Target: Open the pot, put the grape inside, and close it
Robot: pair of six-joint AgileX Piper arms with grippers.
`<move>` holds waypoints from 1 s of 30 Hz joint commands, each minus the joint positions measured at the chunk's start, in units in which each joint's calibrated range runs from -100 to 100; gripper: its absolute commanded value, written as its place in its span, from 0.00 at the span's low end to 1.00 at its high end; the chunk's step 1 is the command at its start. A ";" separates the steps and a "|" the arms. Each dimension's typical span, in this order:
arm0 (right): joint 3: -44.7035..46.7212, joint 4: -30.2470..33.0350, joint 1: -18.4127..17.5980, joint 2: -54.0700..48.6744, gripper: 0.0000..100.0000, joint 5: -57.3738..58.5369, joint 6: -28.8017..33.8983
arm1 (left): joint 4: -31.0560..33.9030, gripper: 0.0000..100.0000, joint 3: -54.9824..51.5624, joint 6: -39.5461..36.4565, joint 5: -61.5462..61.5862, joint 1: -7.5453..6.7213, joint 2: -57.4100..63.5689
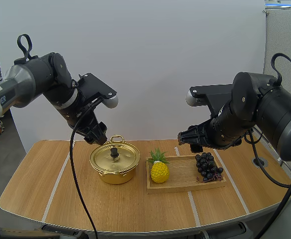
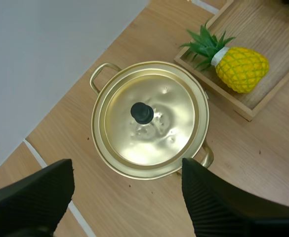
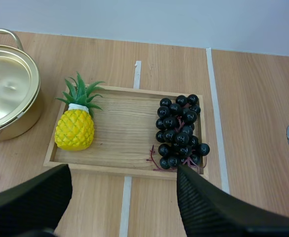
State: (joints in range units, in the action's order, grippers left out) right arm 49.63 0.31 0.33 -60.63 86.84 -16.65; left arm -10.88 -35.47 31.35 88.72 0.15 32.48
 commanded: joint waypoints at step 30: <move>-0.56 0.45 0.18 -0.25 1.00 -0.96 -0.19 | -7.89 1.00 15.96 7.18 3.25 -1.59 -27.46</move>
State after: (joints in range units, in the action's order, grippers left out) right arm 49.63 0.42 0.33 -60.63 86.84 -16.65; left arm -17.72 -24.81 38.81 89.35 0.07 10.59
